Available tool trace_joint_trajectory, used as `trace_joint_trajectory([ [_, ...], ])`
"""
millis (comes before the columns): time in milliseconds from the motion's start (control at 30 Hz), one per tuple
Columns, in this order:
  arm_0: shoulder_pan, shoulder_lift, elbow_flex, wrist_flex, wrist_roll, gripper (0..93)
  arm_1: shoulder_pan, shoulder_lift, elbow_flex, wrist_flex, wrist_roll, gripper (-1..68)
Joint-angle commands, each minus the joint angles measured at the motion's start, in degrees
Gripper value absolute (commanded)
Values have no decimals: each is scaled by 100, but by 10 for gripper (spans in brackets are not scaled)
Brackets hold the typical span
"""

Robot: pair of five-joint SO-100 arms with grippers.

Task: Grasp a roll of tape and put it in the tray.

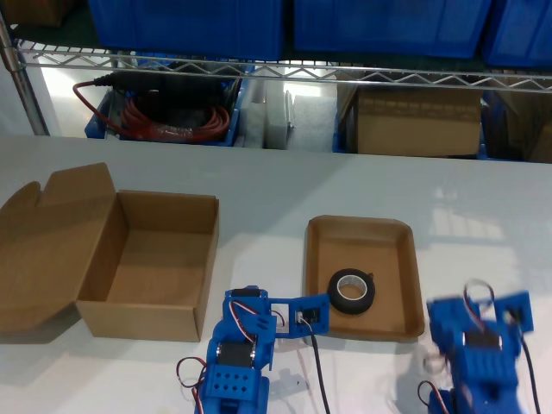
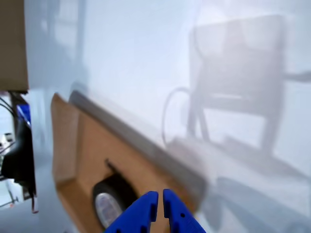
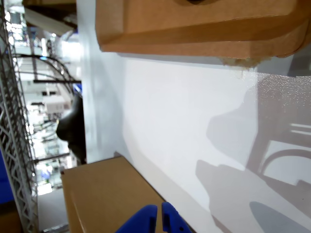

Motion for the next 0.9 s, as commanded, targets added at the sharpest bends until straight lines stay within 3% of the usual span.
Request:
trace_joint_trajectory([
  [0,-44,62,185,-70,18,2,237,1318,747,123,-202,2],
  [100,-44,62,185,-70,18,2,360,1731,914,475,-281,3],
  [867,-44,62,185,-70,18,2,334,1740,853,712,-158,1],
])
